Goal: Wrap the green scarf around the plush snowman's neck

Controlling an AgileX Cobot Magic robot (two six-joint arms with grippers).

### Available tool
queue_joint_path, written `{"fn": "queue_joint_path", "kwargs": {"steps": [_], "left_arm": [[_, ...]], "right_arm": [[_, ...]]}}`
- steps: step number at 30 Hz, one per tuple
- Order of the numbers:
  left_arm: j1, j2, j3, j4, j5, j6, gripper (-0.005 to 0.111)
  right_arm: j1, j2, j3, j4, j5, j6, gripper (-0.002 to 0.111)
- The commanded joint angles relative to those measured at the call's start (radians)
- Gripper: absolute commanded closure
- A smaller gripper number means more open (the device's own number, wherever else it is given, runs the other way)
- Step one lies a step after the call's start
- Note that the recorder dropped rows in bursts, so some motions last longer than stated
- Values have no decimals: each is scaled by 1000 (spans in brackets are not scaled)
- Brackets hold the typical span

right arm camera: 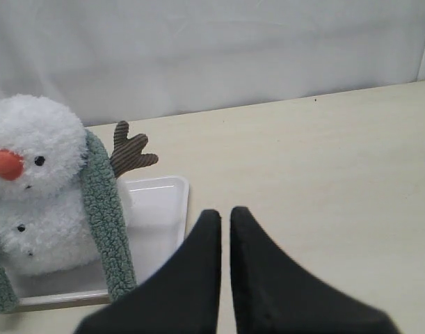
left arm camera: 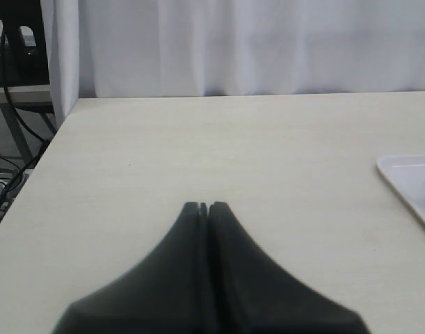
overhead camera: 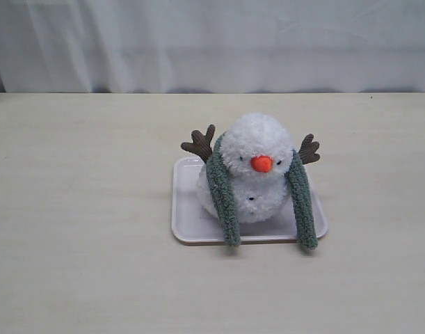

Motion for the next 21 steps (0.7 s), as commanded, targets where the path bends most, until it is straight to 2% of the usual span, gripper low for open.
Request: {"fn": "queue_joint_path", "kwargs": {"steps": [1,7,21], "left_arm": [[3,-3,3,0,-8,-4,107],[3,-3,3,0,-8,-4,107],[3,-3,3,0,-8,-4,107]], "right_arm": [[-6,-4,3,-1,11,-9,104],[-6,-4,3,-5,73,-9,104],[-6,-4,3,-6,70,-9,104]]}}
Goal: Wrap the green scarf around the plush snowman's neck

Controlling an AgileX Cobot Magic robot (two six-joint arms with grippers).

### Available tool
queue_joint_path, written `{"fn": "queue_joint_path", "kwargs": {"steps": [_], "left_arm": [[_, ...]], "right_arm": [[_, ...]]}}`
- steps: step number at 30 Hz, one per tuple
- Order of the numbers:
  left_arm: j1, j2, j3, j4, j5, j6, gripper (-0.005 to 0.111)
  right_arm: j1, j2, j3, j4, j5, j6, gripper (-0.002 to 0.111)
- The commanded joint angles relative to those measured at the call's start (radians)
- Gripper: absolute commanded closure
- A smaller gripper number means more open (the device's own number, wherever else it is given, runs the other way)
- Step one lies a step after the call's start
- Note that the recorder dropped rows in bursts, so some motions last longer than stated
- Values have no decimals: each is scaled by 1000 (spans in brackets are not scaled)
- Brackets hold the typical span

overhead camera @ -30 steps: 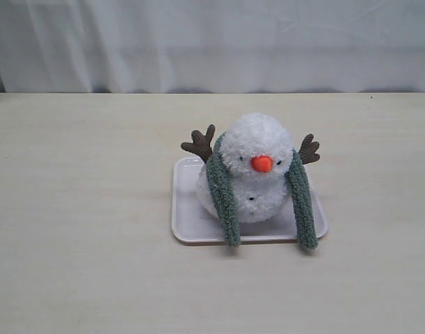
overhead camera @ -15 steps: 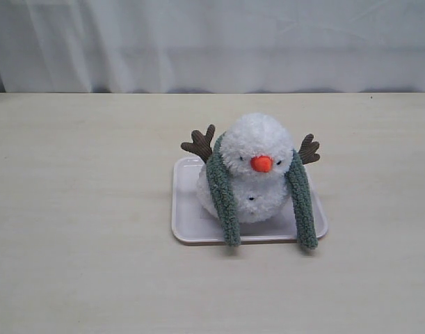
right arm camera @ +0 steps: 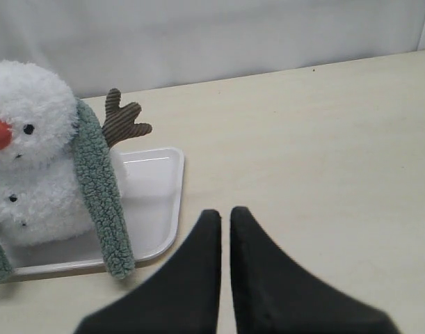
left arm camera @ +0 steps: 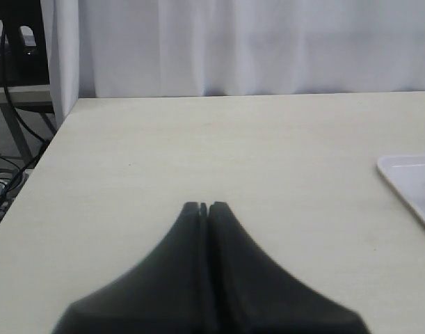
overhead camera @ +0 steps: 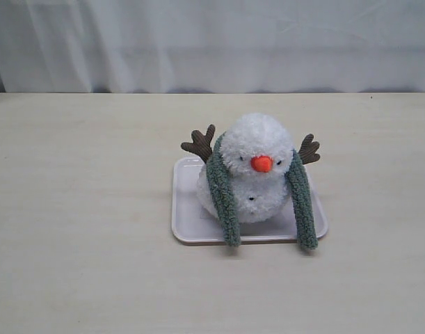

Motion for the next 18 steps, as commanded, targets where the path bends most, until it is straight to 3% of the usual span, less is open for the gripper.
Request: {"fn": "queue_joint_path", "kwargs": {"steps": [1,18], "left_arm": [[3,-3,3,0,-8,-4,107],[3,-3,3,0,-8,-4,107]], "right_arm": [[-6,-4,3,-6,0,-9,104],[-6,-4,3,-6,-2,-78,104]]}}
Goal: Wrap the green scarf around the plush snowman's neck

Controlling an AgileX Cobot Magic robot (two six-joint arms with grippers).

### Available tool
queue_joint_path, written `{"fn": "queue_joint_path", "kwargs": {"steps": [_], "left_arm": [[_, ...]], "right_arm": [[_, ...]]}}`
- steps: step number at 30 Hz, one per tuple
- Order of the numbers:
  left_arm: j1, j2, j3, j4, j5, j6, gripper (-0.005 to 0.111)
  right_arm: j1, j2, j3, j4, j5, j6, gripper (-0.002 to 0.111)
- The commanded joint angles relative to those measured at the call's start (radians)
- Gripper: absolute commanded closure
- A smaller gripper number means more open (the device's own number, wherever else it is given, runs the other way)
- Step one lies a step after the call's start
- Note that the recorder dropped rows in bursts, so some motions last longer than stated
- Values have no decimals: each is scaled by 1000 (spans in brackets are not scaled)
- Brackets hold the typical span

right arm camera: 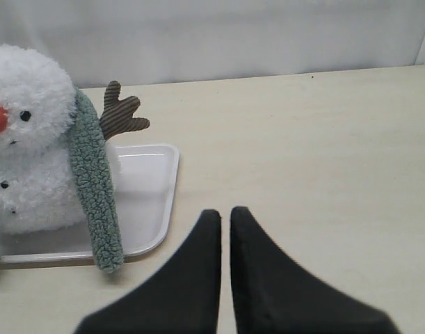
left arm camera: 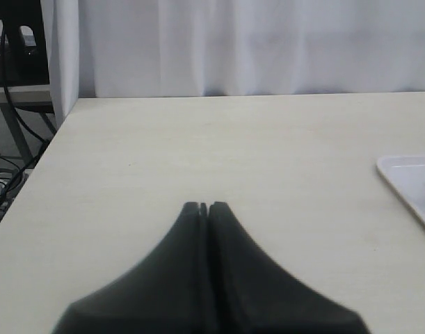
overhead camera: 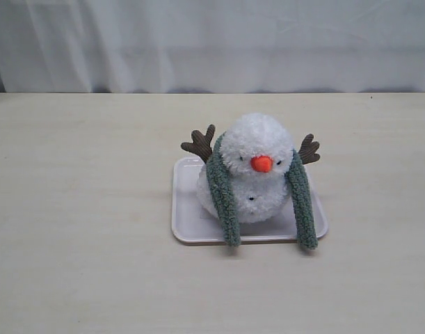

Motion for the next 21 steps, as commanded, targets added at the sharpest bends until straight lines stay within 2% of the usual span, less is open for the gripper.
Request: {"fn": "queue_joint_path", "kwargs": {"steps": [1,21], "left_arm": [[3,-3,3,0,-8,-2,107],[3,-3,3,0,-8,-2,107]], "right_arm": [[-6,-4,3,-6,-2,-9,104],[-6,-4,3,-6,-7,-58,104]]}}
